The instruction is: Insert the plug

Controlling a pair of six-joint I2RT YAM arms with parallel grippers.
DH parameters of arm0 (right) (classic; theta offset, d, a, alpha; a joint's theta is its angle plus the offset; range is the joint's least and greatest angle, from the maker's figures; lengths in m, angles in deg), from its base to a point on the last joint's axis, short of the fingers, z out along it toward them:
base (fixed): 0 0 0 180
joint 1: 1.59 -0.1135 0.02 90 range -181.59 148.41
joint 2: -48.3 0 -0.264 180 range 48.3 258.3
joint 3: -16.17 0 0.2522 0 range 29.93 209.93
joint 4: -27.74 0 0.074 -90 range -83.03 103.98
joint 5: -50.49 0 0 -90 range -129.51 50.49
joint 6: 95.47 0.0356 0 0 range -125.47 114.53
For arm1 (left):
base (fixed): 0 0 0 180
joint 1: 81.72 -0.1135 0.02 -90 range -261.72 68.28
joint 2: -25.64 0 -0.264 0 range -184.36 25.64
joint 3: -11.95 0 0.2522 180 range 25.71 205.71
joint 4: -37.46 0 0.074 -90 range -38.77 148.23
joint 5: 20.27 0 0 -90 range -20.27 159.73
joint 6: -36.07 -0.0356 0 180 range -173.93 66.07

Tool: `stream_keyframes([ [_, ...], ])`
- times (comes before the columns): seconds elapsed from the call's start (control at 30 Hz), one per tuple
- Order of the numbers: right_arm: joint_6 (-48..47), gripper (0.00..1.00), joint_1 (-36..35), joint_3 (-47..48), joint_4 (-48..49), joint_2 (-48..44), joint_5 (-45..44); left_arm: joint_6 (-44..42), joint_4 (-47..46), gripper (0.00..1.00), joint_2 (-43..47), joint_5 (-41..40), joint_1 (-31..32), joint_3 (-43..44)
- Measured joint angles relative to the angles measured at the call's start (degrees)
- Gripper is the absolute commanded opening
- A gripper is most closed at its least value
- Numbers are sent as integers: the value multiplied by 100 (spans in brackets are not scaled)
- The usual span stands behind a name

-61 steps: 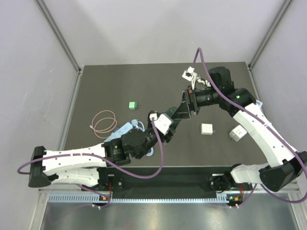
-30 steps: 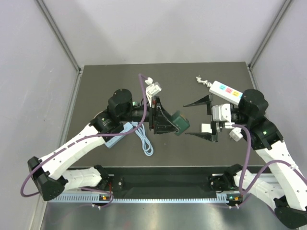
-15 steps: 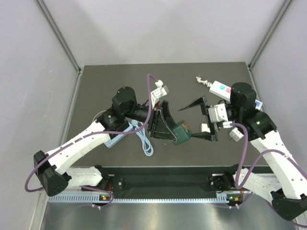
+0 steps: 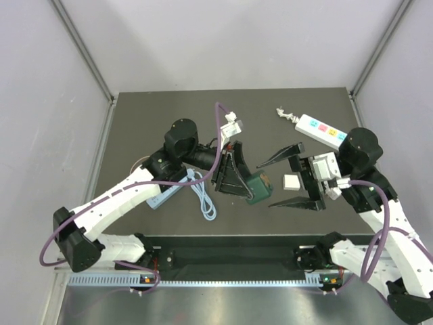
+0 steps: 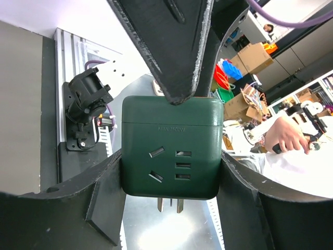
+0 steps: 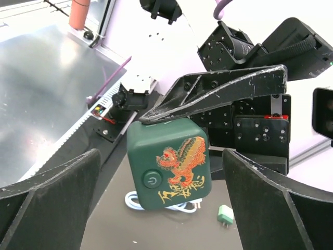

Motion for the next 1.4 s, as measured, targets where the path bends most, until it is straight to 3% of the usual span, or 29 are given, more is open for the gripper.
stream_keyframes([
  [0.33, 778, 96, -7, -26, 481, 389, 7, 164, -151, 0, -74, 142, 46, 31],
  [0.47, 922, 87, -79, -22, 479, 542, 94, 229, -221, 0, -122, 190, 74, 31],
  [0.5, 949, 81, -92, -22, 479, 557, 114, 236, -234, 0, -131, 205, 74, 31],
  [0.53, 964, 62, -94, -22, 476, 564, 149, 251, -256, 0, -140, 221, 74, 31],
  [0.57, 979, 51, -105, -22, 481, 566, 212, 264, -273, 0, -146, 225, 70, 33],
  [0.6, 999, 41, -122, -22, 459, 557, 282, 297, -295, 7, -151, 254, 55, 50],
  [0.63, 970, 31, -129, -11, 529, 560, 308, 354, -306, 22, -160, 295, 50, 61],
  [0.67, 942, 11, -136, -2, 577, 562, 339, 409, -315, 47, -162, 334, 66, 81],
  [0.7, 946, 0, -149, 15, 608, 564, 363, 446, -332, 57, -164, 365, 74, 90],
  [0.77, 953, 0, -155, 20, 638, 557, 361, 426, -380, 66, -162, 350, 79, 98],
  [0.83, 951, 0, -155, 20, 645, 560, 330, 361, -385, 95, -162, 328, 72, 98],
  [0.87, 951, 0, -155, 20, 651, 562, 249, 315, -391, 98, -162, 236, 74, 98],
  [1.13, 925, 0, 2, 365, 162, 739, -240, 28, -330, 98, -131, -157, -96, 66],
  [1.4, 55, 0, 223, 1224, -1502, 1056, -977, -125, -17, 98, 258, -601, -929, -92],
])
